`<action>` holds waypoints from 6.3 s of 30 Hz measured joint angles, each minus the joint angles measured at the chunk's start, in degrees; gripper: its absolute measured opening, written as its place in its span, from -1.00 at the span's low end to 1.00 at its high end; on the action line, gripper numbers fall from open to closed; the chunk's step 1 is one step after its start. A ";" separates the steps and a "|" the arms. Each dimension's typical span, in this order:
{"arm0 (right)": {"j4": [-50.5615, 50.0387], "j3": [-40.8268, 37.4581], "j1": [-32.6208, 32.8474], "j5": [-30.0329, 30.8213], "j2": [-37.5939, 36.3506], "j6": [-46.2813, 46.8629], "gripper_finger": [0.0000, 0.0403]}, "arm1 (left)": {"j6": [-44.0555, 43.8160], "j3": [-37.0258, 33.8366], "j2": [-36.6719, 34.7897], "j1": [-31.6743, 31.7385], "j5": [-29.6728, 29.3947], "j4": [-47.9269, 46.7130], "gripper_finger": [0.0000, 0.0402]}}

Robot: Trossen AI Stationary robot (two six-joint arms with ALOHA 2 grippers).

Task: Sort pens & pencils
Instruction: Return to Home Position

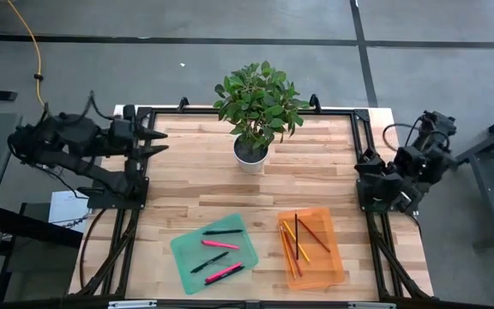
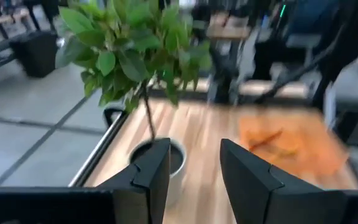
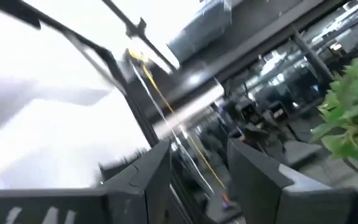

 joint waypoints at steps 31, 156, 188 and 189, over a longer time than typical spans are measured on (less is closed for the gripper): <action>34.65 -22.53 1.41 0.93 2.13 5.31 -0.26 | 1.22 -47.34 -28.30 0.02 8.73 49.45 -0.36; 10.11 -38.48 24.60 -23.18 -31.81 -13.68 -0.26 | 21.99 -73.71 -36.57 0.02 11.66 52.84 -0.36; -17.76 -38.46 -19.24 -41.39 -31.81 6.68 -0.26 | 21.99 -73.71 -36.57 0.00 11.67 52.85 -0.36; -18.87 -38.46 -20.58 -41.48 -31.81 7.23 -0.26 | 21.99 -73.71 -36.57 0.02 11.66 52.85 -0.36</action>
